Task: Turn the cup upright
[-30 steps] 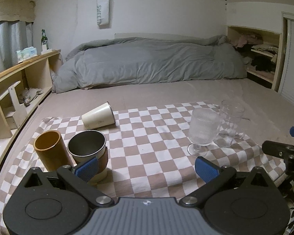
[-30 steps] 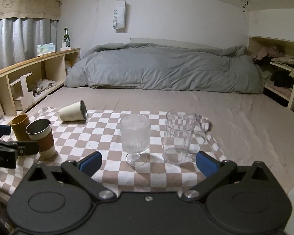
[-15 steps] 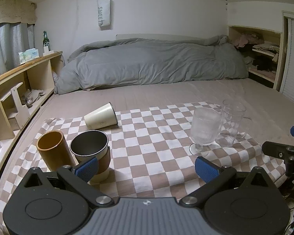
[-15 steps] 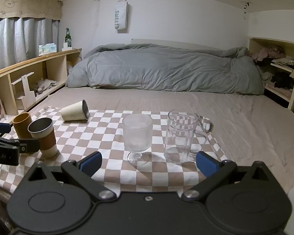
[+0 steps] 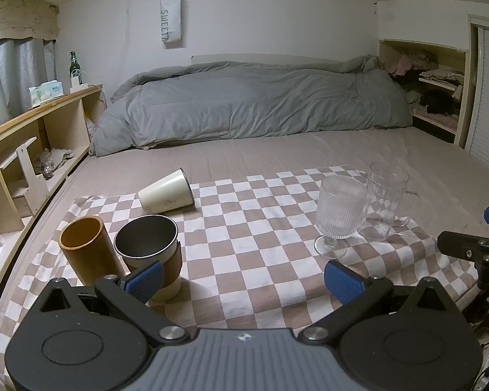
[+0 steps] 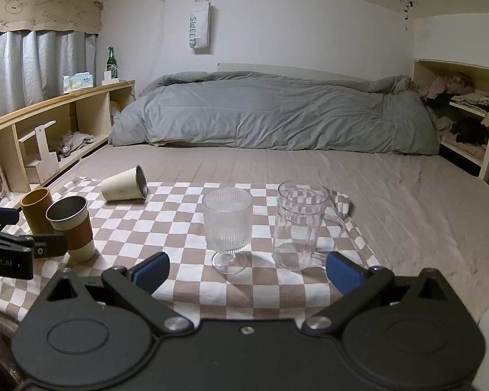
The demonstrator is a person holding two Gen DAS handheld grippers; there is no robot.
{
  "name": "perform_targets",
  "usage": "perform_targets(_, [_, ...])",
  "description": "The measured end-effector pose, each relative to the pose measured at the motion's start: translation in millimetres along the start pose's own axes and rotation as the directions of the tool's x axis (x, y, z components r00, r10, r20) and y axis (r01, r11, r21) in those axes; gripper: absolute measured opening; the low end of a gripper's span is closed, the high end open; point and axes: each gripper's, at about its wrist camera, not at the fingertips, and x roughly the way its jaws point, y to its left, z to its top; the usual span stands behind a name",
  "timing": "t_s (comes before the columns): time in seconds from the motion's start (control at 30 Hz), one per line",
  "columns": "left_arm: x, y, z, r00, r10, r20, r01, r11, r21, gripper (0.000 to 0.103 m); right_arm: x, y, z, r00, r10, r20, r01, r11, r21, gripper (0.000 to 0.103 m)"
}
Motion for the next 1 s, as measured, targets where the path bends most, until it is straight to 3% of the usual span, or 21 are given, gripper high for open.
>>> perform_targets(1.0, [2.0, -3.2, -1.4, 1.000, 0.000, -0.005, 0.000, 1.000, 0.005, 0.103, 0.3, -0.7, -0.8, 1.000, 0.002, 0.000, -0.002, 1.000, -0.005, 0.103])
